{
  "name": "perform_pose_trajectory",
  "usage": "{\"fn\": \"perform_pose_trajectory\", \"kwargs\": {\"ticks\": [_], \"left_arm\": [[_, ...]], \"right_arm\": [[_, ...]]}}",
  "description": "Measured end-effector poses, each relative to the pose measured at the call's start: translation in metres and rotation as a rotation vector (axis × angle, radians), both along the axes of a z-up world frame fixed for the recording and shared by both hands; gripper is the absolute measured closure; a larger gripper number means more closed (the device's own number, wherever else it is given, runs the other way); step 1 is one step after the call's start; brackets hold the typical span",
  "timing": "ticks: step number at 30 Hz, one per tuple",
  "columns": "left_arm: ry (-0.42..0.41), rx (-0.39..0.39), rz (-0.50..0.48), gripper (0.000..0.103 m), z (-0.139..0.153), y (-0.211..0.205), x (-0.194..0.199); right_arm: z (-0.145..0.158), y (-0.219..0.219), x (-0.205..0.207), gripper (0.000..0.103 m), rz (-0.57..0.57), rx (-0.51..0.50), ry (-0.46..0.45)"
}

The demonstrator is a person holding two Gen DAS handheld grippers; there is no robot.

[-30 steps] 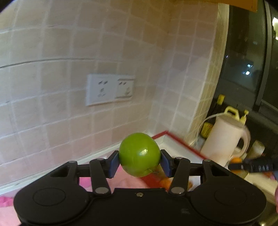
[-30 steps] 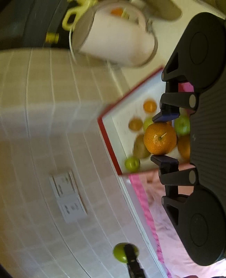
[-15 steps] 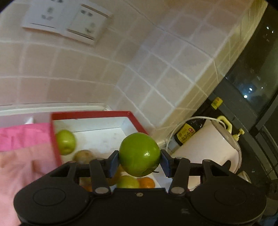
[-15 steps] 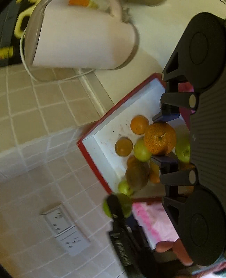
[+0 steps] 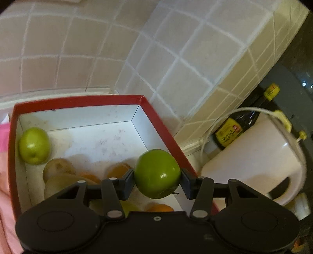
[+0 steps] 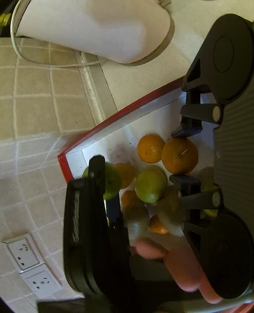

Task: Organize fruits
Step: 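Carry green apple and tangerine over the red box and lower them, then open both tools to release apple and tangerine into the box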

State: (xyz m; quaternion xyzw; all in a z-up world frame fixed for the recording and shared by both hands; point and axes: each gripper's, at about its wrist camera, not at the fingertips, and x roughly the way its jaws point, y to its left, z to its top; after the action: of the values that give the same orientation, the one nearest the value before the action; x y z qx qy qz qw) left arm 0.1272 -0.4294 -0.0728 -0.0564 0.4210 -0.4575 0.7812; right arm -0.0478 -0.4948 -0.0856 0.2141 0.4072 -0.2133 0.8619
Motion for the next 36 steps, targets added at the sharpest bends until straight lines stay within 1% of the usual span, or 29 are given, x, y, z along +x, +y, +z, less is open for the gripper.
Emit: {"fn": "perform_pose_trajectory", "kwargs": {"ticks": [1, 5, 8, 12, 16, 20, 23, 27, 29, 30, 31, 33, 34, 35, 36], "left_arm": [[-0.025, 0.016, -0.006, 0.044, 0.002, -0.006, -0.002], [-0.026, 0.069, -0.032, 0.044, 0.0, -0.024, -0.003], [-0.064, 0.109, -0.036, 0.044, -0.002, -0.03, -0.005], [-0.078, 0.122, -0.053, 0.043, -0.003, -0.031, -0.004], [-0.121, 0.147, -0.075, 0.043, -0.003, -0.035, -0.011], [-0.131, 0.167, -0.098, 0.043, -0.003, -0.037, -0.013], [-0.135, 0.173, -0.113, 0.043, -0.003, -0.036, -0.012], [-0.141, 0.19, -0.131, 0.043, -0.003, -0.036, -0.011], [-0.156, 0.209, -0.145, 0.043, -0.002, -0.04, -0.013], [-0.163, 0.217, -0.155, 0.042, -0.002, -0.041, -0.015], [-0.173, 0.227, -0.164, 0.042, -0.003, -0.043, -0.017], [-0.204, 0.26, -0.182, 0.042, -0.003, -0.05, -0.022], [-0.224, 0.279, -0.192, 0.042, -0.003, -0.053, -0.025], [-0.243, 0.297, -0.201, 0.042, -0.003, -0.056, -0.029], [-0.266, 0.319, -0.208, 0.042, -0.004, -0.06, -0.033]], "right_arm": [[-0.001, -0.001, 0.0, 0.06, 0.004, 0.001, 0.004], [-0.002, -0.003, 0.001, 0.06, 0.019, 0.026, 0.006], [-0.004, -0.001, 0.003, 0.06, 0.031, 0.01, 0.022], [-0.006, 0.004, 0.006, 0.06, 0.04, -0.02, 0.049], [-0.007, 0.007, 0.007, 0.06, 0.05, -0.039, 0.072], [-0.008, 0.014, 0.01, 0.06, 0.065, -0.068, 0.104], [-0.006, 0.016, 0.009, 0.059, 0.075, -0.068, 0.101], [0.012, 0.017, -0.007, 0.053, 0.069, -0.06, 0.054], [0.025, 0.018, -0.022, 0.03, 0.041, -0.091, 0.045], [0.031, 0.018, -0.03, 0.028, 0.032, -0.11, 0.039], [0.038, 0.017, -0.04, 0.032, 0.034, -0.107, 0.025], [0.047, 0.014, -0.057, 0.032, 0.027, -0.069, -0.019], [0.051, 0.012, -0.064, 0.03, 0.019, -0.061, -0.036], [0.055, 0.012, -0.071, 0.027, 0.003, -0.069, -0.034], [0.058, 0.012, -0.076, 0.027, -0.013, -0.091, -0.03]]}}
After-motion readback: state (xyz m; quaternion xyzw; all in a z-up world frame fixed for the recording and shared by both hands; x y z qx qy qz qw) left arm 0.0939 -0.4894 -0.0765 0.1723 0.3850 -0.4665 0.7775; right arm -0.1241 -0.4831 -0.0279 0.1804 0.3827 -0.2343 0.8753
